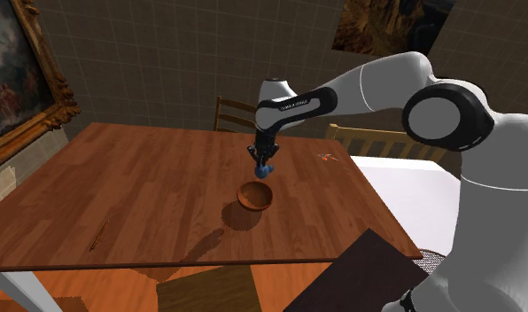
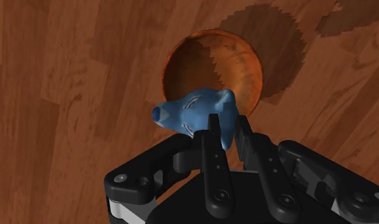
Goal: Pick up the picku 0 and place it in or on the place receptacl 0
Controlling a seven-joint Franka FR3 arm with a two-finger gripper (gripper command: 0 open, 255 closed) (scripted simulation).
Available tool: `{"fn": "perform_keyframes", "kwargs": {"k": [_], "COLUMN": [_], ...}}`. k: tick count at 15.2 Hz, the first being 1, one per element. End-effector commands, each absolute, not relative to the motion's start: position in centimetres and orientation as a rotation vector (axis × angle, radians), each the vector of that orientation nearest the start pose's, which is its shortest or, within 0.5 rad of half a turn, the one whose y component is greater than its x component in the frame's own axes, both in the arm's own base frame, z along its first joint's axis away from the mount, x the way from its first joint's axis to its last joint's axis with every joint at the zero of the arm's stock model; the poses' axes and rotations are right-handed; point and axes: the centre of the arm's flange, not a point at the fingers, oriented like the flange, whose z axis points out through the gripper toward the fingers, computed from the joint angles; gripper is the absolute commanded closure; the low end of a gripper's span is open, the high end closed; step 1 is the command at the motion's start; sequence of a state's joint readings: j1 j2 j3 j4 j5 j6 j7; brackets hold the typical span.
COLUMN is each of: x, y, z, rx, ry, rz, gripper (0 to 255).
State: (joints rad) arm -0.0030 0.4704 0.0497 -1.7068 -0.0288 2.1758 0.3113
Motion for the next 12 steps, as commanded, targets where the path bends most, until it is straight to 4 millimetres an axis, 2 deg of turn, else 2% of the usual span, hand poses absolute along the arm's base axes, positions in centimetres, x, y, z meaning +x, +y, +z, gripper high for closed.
{"fn": "perform_keyframes", "kwargs": {"k": [1, 12], "x": [68.2, 68.2], "y": [2.6, 2.6], "z": [31.7, 25.9], "rx": [-3.118, -3.118], "ry": [0.397, 0.397], "rz": [0.001, 0.001], "gripper": [255, 255]}}
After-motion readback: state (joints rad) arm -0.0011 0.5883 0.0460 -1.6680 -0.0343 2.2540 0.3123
